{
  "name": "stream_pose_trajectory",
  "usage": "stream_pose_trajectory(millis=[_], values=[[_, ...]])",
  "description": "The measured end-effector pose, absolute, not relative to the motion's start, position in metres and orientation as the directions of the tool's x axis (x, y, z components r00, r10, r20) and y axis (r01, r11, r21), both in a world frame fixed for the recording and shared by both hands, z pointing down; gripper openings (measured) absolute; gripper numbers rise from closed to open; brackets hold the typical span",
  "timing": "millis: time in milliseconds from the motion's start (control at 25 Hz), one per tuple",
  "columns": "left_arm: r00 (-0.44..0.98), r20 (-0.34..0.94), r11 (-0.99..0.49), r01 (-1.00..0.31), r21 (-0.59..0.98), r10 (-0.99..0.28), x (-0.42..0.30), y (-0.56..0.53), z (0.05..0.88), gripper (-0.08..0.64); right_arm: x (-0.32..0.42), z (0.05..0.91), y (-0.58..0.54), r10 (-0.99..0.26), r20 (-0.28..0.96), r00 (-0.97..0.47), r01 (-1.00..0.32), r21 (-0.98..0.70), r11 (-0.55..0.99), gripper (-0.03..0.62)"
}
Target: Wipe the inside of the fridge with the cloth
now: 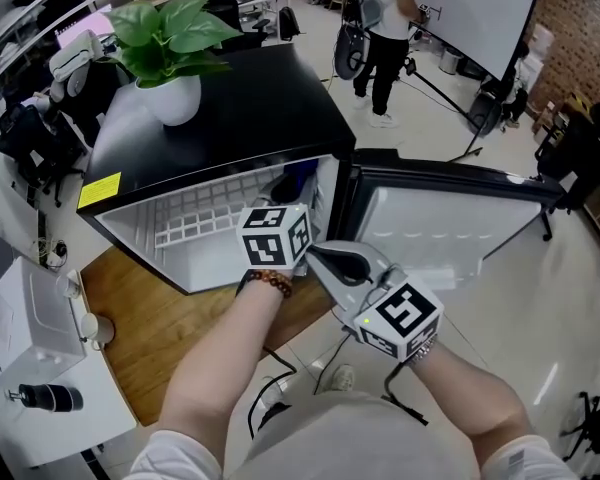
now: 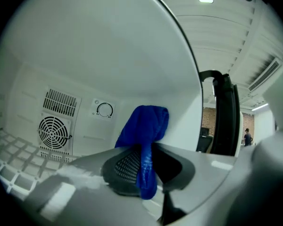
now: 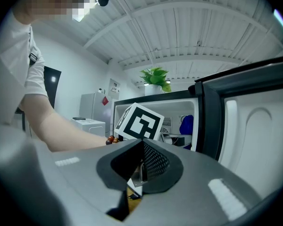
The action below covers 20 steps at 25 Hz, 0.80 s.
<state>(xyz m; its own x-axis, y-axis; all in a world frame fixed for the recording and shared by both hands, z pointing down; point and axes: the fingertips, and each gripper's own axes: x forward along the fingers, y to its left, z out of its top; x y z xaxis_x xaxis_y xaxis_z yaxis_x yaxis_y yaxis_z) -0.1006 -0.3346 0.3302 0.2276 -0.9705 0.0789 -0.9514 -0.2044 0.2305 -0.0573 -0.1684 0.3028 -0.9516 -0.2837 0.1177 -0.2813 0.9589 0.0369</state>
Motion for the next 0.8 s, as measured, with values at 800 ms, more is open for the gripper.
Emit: stream_pose_trajectory(millis=[800], values=[[0.299, 0.062, -0.279, -0.935, 0.220, -0.952, -0.074, -0.293, 0.327, 0.064, -0.023, 0.302, -0.165, -0.357, 0.119, -0.927, -0.354, 0.045, 0.934, 0.002]])
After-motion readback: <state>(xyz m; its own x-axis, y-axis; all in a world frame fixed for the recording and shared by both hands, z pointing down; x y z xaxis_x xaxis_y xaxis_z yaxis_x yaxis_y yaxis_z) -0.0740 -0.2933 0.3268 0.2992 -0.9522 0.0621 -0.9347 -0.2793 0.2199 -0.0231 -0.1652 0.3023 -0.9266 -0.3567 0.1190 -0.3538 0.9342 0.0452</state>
